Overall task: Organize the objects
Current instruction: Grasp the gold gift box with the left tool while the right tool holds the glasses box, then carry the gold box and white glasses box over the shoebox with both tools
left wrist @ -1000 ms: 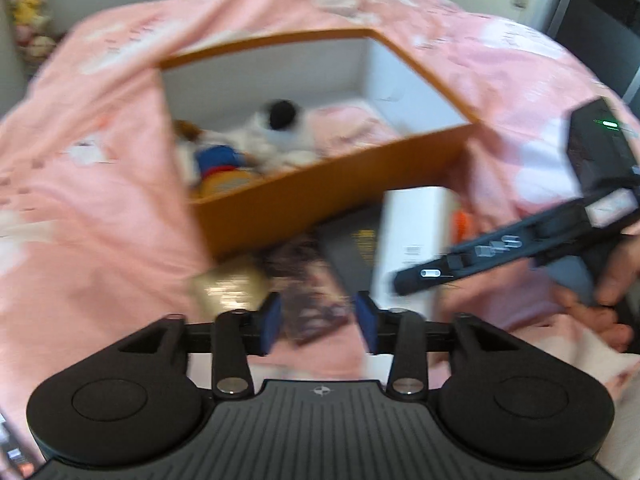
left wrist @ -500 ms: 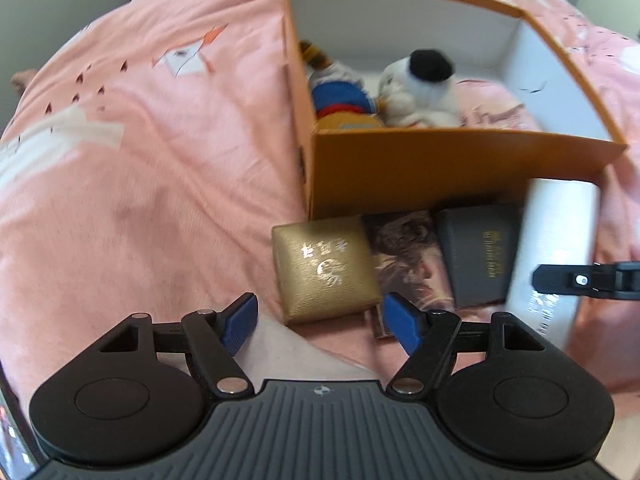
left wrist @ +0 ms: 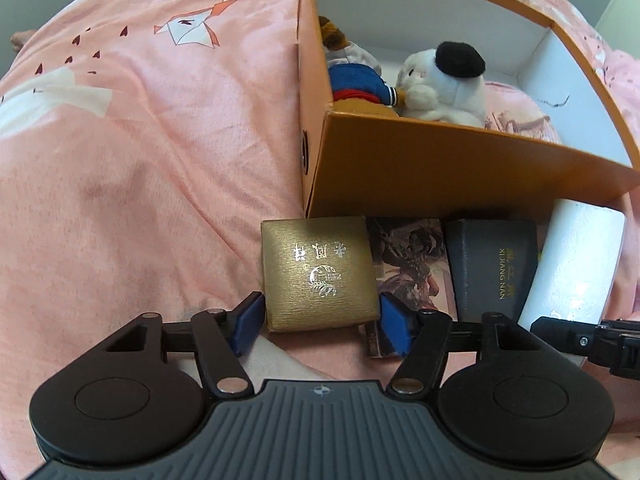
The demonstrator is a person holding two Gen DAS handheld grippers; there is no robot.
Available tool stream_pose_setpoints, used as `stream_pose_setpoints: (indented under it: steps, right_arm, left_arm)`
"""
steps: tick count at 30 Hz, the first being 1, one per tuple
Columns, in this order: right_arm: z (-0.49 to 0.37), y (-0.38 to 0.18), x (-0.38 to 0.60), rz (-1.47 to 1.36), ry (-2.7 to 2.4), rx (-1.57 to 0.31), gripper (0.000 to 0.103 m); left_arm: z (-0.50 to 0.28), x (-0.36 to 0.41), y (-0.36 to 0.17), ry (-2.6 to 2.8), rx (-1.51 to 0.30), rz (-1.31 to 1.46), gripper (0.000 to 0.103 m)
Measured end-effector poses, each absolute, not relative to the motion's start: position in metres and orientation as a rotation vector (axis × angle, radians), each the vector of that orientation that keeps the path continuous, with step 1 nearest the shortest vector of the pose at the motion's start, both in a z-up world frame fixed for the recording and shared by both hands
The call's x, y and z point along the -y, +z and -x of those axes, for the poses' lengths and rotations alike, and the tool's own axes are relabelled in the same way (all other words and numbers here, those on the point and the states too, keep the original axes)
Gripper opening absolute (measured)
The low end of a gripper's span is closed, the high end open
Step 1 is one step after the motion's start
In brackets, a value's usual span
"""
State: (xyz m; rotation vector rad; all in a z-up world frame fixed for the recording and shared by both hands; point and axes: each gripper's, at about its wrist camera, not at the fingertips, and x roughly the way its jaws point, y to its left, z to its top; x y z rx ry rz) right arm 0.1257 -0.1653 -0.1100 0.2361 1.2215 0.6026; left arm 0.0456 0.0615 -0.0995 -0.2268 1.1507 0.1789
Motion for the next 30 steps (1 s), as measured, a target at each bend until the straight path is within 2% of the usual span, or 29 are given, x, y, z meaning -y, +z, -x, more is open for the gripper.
stream_pose_setpoints:
  steps: [9, 23, 30]
  right_arm:
    - [-0.121, -0.093, 0.18, -0.227, 0.571, -1.155, 0.031]
    - [-0.116, -0.044, 0.206, -0.263, 0.599, -1.044, 0.031]
    - [-0.125, 0.002, 0.209, -0.215, 0.626, -0.94, 0.031]
  left_arm:
    - [-0.037, -0.064, -0.092, 0.18, -1.112, 0.254, 0.07]
    - [-0.004, -0.051, -0.034, 0.094, -0.95, 0.241, 0.07]
    - [-0.007, -0.045, 0.001, 0.035, -0.836, 0.222, 0.07]
